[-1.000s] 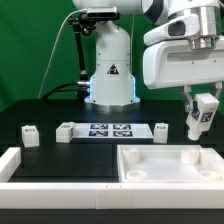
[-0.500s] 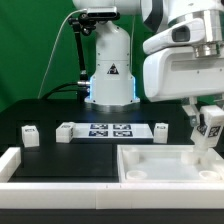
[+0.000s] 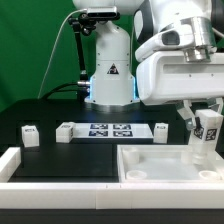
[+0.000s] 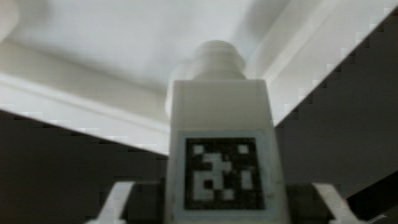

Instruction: Assemble one leg

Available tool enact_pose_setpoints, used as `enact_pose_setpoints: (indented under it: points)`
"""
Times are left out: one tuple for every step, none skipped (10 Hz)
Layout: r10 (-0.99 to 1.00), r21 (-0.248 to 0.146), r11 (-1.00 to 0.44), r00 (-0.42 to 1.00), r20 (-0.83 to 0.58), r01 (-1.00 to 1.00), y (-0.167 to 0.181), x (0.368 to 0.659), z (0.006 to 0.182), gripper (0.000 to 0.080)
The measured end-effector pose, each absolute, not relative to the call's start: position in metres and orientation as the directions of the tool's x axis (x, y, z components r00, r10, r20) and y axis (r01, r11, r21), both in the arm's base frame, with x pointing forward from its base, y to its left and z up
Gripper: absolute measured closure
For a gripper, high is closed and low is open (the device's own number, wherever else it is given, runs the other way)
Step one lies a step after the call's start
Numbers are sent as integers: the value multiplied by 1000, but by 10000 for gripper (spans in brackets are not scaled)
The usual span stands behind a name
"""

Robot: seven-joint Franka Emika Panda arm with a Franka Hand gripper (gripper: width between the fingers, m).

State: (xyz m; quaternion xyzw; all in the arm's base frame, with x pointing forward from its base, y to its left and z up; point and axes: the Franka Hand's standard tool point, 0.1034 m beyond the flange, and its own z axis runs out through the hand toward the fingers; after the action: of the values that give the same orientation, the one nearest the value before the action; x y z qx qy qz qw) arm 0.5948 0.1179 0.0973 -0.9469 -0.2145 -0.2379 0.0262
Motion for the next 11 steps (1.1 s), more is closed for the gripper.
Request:
enact_pose_setpoints:
  points:
    - [392,52,-907,794,466,417,119,601,97,509]
    - [392,48,-907,797,459,418,119,607,96,509]
    - [391,47,-907,798,459,418,121,613,97,509]
    - [389,47,-908,796,463,417,121,617,97,509]
    - [388,44,-908,797,463,416,122,618,93,509]
    - [385,45,-909,793,473,414,122,618,89,509]
    - [381,47,-910,788,485,411,122,618,85,509]
    - [379,46,-911,786,488,410,123,617,81,509]
    - [375,51,-912,774,510,408,125,619,79,509]
    - [369,57,-913,760,535,403,126,621,79,509]
    - [366,59,-914,755,544,401,126,622,79,509]
